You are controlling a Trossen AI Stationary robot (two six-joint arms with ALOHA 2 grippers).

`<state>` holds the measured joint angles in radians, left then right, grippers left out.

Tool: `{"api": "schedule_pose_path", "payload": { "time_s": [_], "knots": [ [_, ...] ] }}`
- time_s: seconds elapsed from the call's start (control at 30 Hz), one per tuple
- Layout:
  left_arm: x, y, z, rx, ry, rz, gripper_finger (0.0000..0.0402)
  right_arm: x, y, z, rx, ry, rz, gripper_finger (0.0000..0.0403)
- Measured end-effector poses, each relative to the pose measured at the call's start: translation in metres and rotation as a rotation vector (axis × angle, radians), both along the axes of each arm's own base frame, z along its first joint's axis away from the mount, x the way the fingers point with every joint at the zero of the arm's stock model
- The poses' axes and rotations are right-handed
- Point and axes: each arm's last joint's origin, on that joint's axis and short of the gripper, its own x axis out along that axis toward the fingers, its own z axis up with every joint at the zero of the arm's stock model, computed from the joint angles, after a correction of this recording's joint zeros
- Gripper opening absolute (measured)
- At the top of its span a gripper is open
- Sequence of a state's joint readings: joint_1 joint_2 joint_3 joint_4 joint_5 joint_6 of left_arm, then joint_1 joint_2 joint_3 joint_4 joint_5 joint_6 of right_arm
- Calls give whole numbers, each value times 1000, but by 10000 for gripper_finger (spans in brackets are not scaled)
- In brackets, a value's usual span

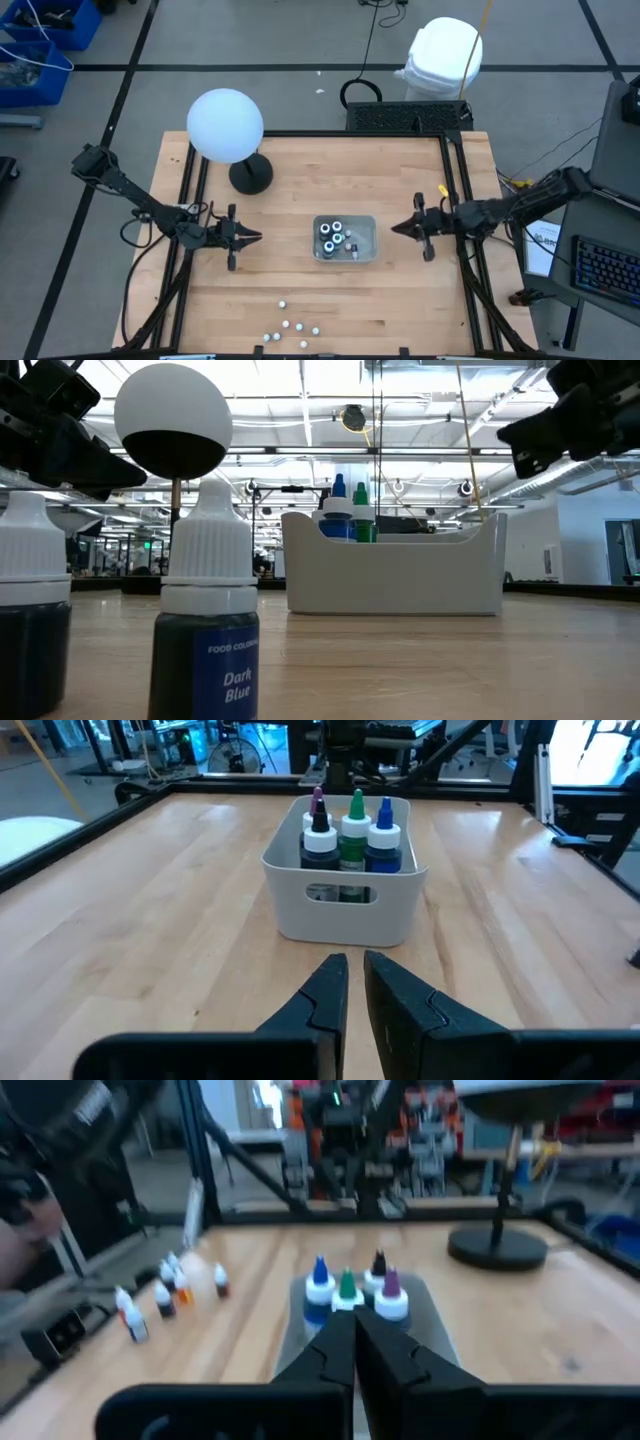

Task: Pick & Place food coloring
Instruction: Put the small dark red food coloring bottle into the gray bin

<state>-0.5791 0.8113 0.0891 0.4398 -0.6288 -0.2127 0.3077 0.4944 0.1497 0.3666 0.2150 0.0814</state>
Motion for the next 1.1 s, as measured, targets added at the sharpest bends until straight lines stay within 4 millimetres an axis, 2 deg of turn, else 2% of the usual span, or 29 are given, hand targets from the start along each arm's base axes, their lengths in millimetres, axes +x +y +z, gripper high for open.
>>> {"api": "schedule_pose_path", "payload": {
  "time_s": [0.1, 0.23, 0.33, 0.4, 0.47, 0.53, 0.67, 0.77, 0.9, 1.1],
  "knots": [
    [0, -2, -1, -59, 12, -48, 47, -3, -1, -4, -8, -64, 1, 0],
    [-1, -6, -2, -133, 54, -197, 47, -4, -4, -8, -35, -80, -99, 0],
    [-1, -8, -1, -197, 50, -201, 46, -4, -5, -9, -40, -76, -127, 0],
    [1, -11, 6, -251, 43, -202, 43, -4, -5, -9, -48, -77, -124, 0],
    [6, -17, 21, -277, 46, -224, 28, -4, -5, -9, -79, -77, -125, 0],
    [14, -26, 39, -259, 71, -234, 9, -4, -5, -9, -106, -78, -124, 0],
    [37, -50, 74, -168, 158, -226, 7, -4, -5, -9, -124, -85, -125, 0],
    [59, -73, 89, -111, 265, -221, 4, -4, -5, -9, -95, -83, -125, 0],
    [90, -106, 94, 9, 414, -176, 9, -4, -5, -10, -51, -67, -126, 0],
    [126, -140, 81, 142, 665, -104, 34, -3, -4, -15, -14, -19, -117, 0]
  ]
}}
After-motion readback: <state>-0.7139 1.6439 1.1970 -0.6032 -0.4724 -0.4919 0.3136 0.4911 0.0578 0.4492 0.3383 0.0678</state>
